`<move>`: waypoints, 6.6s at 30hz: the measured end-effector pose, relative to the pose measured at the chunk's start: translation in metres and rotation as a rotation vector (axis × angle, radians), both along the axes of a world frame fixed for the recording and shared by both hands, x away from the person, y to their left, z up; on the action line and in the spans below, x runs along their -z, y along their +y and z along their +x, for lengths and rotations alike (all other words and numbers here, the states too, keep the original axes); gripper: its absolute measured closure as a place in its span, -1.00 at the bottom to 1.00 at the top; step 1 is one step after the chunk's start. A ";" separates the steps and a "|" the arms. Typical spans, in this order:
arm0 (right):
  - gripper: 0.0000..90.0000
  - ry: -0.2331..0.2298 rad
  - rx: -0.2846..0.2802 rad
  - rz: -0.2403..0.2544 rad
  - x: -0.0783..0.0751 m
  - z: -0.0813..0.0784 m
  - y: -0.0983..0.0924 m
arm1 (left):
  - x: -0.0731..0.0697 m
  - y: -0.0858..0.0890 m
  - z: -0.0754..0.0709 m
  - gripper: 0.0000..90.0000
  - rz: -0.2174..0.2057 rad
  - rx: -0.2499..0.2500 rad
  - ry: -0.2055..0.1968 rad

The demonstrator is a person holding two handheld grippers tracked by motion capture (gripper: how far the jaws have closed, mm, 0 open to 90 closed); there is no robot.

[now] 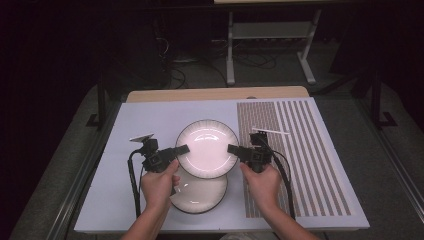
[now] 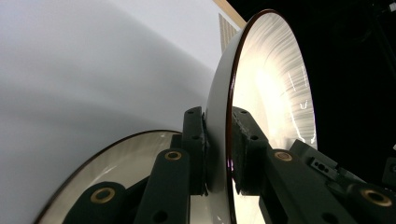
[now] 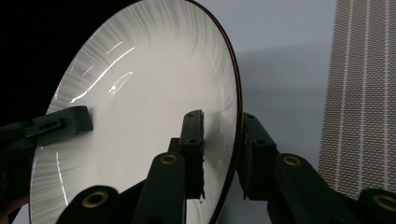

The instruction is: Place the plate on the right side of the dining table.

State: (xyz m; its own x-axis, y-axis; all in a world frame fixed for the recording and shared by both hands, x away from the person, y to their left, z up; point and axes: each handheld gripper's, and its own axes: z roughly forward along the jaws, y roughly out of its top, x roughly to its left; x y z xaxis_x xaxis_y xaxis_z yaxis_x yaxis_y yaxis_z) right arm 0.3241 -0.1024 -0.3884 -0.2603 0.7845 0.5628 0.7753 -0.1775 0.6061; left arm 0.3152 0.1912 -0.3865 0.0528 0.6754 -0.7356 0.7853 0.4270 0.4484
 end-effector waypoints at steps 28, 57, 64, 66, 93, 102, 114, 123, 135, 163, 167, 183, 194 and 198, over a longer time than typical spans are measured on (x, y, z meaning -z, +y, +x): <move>0.63 0.009 0.108 -0.015 0.002 0.001 -0.059 | 0.003 -0.061 0.026 0.71 -0.001 0.082 -0.008; 0.62 0.039 0.273 -0.050 0.009 -0.002 -0.136 | 0.017 -0.152 0.053 0.71 0.008 0.189 0.015; 0.63 0.053 0.316 -0.073 0.012 -0.004 -0.155 | 0.026 -0.172 0.060 0.69 0.001 0.220 0.022; 0.62 0.056 0.331 -0.078 0.015 -0.004 -0.161 | 0.028 -0.178 0.062 0.69 0.006 0.227 0.023; 0.63 0.123 0.393 -0.137 0.043 0.014 -0.207 | 0.070 -0.233 0.084 0.66 0.020 0.272 0.033; 0.64 0.140 0.378 -0.139 0.052 0.022 -0.208 | 0.079 -0.233 0.088 0.65 0.038 0.269 0.041; 0.59 0.125 0.370 -0.187 0.056 0.023 -0.206 | 0.077 -0.236 0.090 0.64 0.097 0.295 0.014; 0.55 0.122 0.366 -0.209 0.056 0.022 -0.206 | 0.073 -0.240 0.091 0.60 0.157 0.311 -0.013; 0.45 0.061 0.362 -0.234 0.050 0.020 -0.206 | 0.068 -0.238 0.092 0.39 0.196 0.333 -0.040; -0.19 -0.189 0.159 -0.298 0.024 0.004 -0.178 | 0.022 -0.190 0.088 -0.07 0.198 0.565 -0.173; -0.31 -0.233 0.096 -0.348 0.025 0.000 -0.171 | 0.015 -0.181 0.086 -0.09 0.217 0.595 -0.223; -0.58 -0.291 -0.128 -0.290 0.025 -0.012 -0.147 | -0.002 -0.139 0.069 -0.30 0.265 0.769 -0.359; -0.58 -0.329 -0.251 -0.269 0.023 -0.027 -0.131 | -0.008 -0.101 0.054 -0.33 0.294 0.834 -0.425; -0.56 -0.338 -0.264 -0.261 0.023 -0.030 -0.130 | -0.009 -0.088 0.050 -0.33 0.300 0.836 -0.438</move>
State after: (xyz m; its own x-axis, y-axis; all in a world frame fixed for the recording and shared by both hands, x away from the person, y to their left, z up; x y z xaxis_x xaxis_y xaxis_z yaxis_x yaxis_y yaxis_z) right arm 0.2943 -0.2326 -0.4114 -0.6029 0.7706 0.2065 0.5257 0.1890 0.8294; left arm 0.3651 0.1028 -0.3777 0.8239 0.4522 -0.3415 0.5211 -0.3678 0.7702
